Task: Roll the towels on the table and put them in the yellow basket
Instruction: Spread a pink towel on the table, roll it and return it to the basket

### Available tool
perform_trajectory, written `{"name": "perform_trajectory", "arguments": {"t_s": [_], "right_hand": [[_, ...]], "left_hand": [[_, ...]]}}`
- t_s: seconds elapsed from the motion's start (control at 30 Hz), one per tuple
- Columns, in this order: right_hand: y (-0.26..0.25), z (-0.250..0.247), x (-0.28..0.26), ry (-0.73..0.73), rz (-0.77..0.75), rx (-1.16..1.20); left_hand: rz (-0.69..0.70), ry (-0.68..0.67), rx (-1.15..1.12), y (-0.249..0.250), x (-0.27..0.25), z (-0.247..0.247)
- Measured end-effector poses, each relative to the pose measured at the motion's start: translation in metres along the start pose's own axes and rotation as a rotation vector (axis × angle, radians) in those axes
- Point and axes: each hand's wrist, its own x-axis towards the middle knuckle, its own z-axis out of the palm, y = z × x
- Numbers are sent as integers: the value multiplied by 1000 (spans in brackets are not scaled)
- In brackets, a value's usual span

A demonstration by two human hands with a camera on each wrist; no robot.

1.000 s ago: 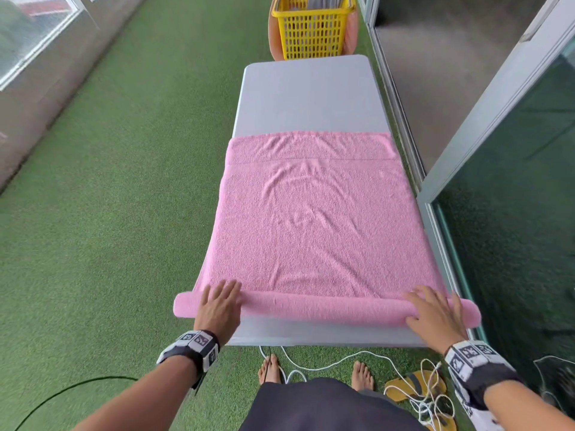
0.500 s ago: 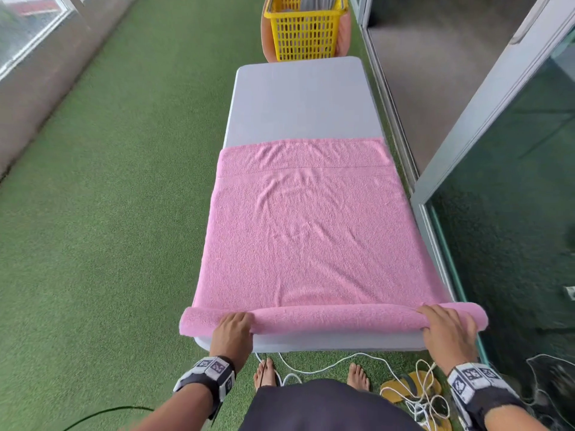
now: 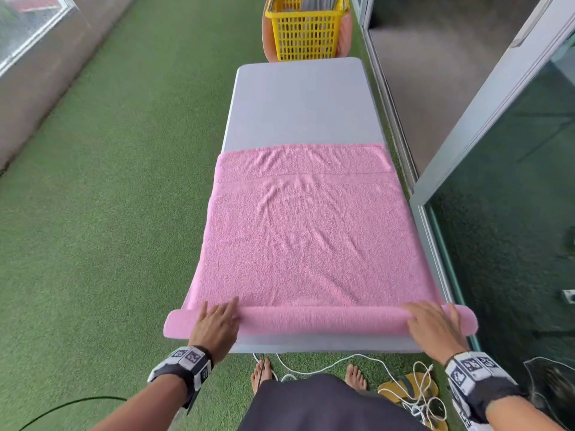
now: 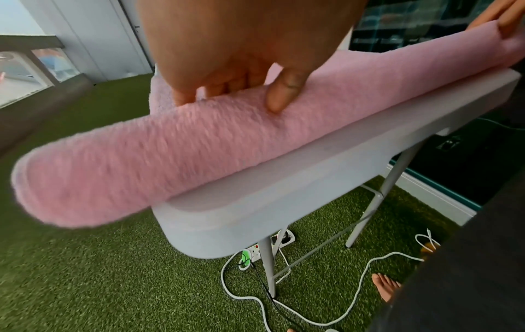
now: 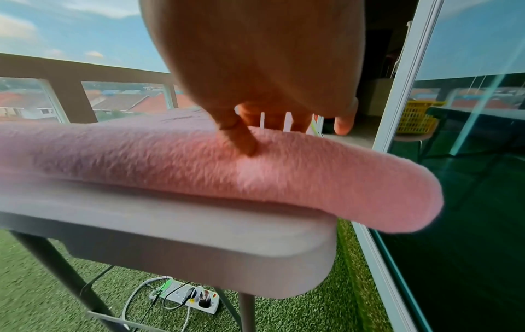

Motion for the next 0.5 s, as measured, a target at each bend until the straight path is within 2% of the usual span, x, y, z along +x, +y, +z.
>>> {"name": "perform_trajectory", "arguments": {"t_s": [0.07,0.13,0.2,0.27,0.33,0.43,0.5], "right_hand": [[6,5,8,88,-24,31],[7,12,8,35,-45,73],[7,22,1,-60,-54,34],[7,29,-8,-85,-37,-66],[4,26,-10,-85,-28,-133],[0,12,2,-101,-48,-127],[-3,2,11,-87,-43,-93]], "left_hand": [[-68,32,42,2,1,1],[-88,15,46,4,-3,5],[-49,-80,99,6,-11,8],[-23,-104,152,6,-19,11],[-30,-125,107,3,-20,12],[-33,-42,113,0,-8,-6],[-56,-45,108,1,2,-15]]}}
